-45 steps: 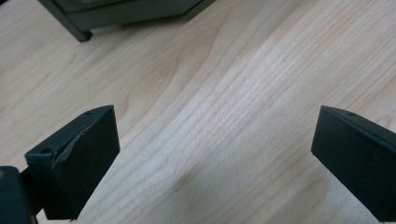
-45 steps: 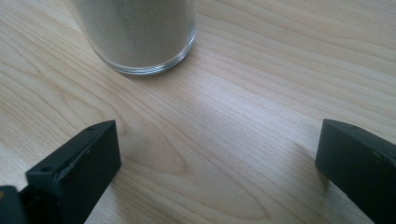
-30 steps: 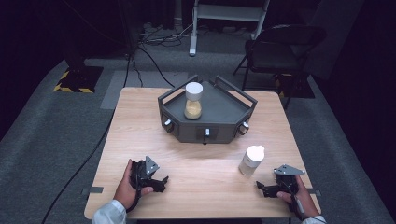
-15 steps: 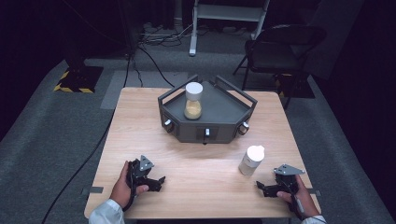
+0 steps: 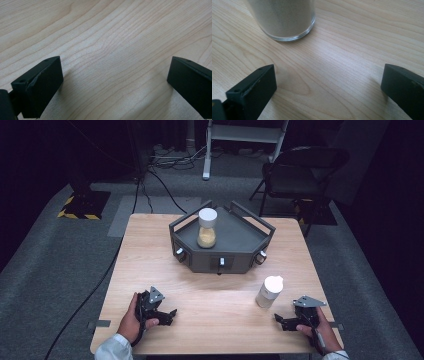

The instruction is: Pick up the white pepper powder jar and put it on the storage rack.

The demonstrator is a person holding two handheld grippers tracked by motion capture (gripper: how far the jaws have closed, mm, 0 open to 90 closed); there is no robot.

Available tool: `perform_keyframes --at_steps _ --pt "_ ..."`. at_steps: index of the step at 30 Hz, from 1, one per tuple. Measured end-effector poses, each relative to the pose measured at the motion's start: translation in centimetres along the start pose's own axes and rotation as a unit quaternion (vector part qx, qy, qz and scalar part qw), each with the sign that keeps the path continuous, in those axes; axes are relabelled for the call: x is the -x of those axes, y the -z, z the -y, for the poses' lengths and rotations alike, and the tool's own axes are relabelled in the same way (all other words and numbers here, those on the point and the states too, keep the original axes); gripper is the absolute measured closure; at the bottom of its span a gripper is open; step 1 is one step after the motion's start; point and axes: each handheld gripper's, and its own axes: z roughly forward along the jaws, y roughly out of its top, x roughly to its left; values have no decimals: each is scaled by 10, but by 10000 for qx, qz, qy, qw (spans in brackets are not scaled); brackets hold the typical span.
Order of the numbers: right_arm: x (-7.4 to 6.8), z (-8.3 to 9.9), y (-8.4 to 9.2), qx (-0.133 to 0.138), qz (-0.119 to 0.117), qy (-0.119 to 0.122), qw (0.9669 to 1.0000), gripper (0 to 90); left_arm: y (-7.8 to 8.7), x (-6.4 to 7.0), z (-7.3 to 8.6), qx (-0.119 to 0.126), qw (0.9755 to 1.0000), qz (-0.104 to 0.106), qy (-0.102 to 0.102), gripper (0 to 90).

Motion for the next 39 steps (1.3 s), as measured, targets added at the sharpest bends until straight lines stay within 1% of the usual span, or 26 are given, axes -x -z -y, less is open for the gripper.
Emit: perform_keyframes --at_steps 14,21,25,28,30,33,36,39 --pt "0 0 0 1 -4 16 10000 2 0 0 0 -5 10000 9 -18 0" --pt "-5 2 1 58 97 118 9999 4 0 -1 0 1 10000 20 -34 0" --pt "-5 2 1 78 126 108 9998 11 0 -1 0 2 10000 27 -43 0" --pt "-7 3 1 155 143 66 9998 12 0 -1 0 3 10000 31 -49 0" --pt "-7 4 2 245 97 35 9996 12 0 -1 0 5 10000 36 -43 0" --pt "-8 7 5 428 70 -60 9990 12 0 -1 0 4 10000 39 -48 0" --pt "-7 11 6 647 -61 -179 9977 12 0 -1 0 6 10000 44 -51 0" --pt "-9 13 6 817 -77 -204 9964 12 0 -1 0 7 10000 51 -53 0"
